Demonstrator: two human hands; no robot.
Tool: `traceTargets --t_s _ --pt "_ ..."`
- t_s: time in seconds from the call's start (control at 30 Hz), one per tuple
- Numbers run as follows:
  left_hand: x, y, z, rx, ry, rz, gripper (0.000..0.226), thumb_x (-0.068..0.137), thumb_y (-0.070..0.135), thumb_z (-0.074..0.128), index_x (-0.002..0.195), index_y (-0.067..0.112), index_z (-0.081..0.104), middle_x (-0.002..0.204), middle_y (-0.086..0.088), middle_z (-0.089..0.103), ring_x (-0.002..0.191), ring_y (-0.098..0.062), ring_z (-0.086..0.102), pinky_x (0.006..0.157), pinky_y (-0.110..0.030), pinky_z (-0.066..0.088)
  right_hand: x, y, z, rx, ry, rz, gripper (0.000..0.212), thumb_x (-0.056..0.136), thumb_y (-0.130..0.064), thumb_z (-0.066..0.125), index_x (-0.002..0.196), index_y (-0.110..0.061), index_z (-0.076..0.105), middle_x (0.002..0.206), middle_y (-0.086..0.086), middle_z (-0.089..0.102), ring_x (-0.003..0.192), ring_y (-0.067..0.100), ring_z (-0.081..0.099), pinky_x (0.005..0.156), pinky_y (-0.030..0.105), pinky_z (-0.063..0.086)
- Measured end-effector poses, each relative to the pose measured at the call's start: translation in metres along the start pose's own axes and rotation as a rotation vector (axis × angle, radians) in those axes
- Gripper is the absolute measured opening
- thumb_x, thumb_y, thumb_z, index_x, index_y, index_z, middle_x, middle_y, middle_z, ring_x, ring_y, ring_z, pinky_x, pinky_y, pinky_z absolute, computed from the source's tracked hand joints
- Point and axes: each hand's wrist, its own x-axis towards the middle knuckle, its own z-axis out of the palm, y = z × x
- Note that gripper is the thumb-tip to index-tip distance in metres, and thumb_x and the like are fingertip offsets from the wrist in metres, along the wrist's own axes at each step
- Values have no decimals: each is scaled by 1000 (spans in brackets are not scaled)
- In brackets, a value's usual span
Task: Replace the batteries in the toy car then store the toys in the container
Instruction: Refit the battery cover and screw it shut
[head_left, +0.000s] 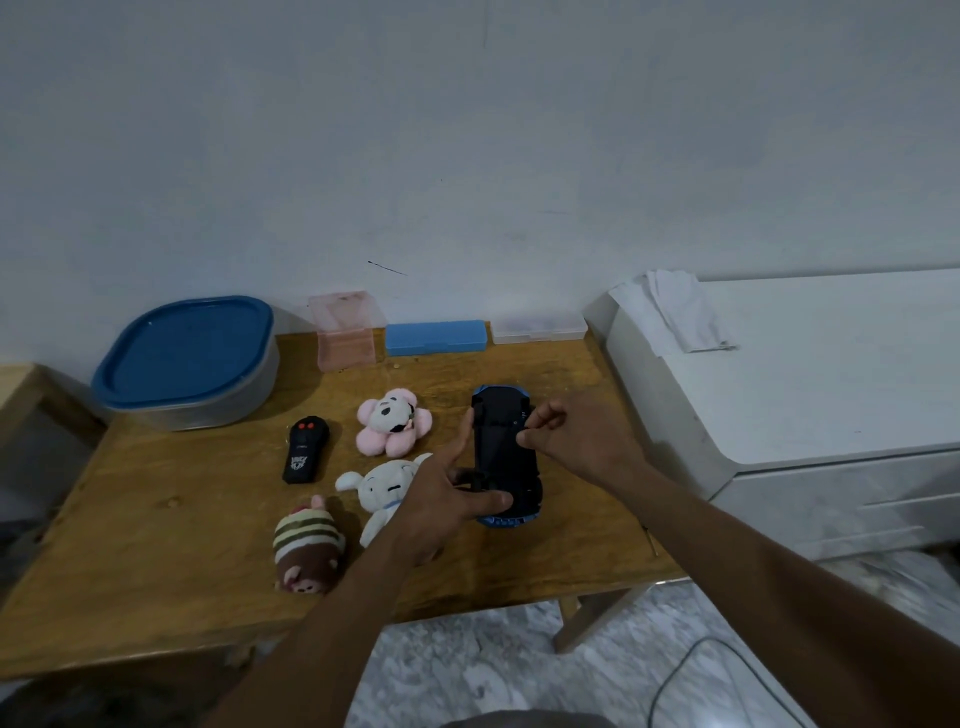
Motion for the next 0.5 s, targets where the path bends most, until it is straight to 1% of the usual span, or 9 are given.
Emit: traceTargets --t_s 0.07,0.2,0.37,0.5 --pt "1 0 1 2 16 5 106 73 0 81 152 38 20 120 2 70 110 -18 66 95 -51 52 -1 0 3 8 17 11 18 78 -26 76 90 -16 68 81 -9 62 71 -1 53 56 12 33" --pt "2 -2 3 24 29 13 108 72 1 82 152 39 19 117 2 71 107 -17 67 95 -50 53 -2 0 7 27 42 5 19 78 -23 77 89 -13 66 88 -4 64 76 3 56 58 13 36" --pt "2 -3 4 48 20 24 109 71 6 83 151 41 17 121 2 69 111 -21 66 96 -52 52 -3 1 8 42 66 23 24 76 -22 79 91 -12 64 81 -5 60 70 4 55 56 13 36" --pt "2 0 8 42 13 35 109 72 2 81 152 37 17 120 3 70 110 -21 66 96 -51 52 -4 -1 6 85 62 41 30 75 -18 79 95 -14 58 81 -3 58 68 3 52 55 14 35"
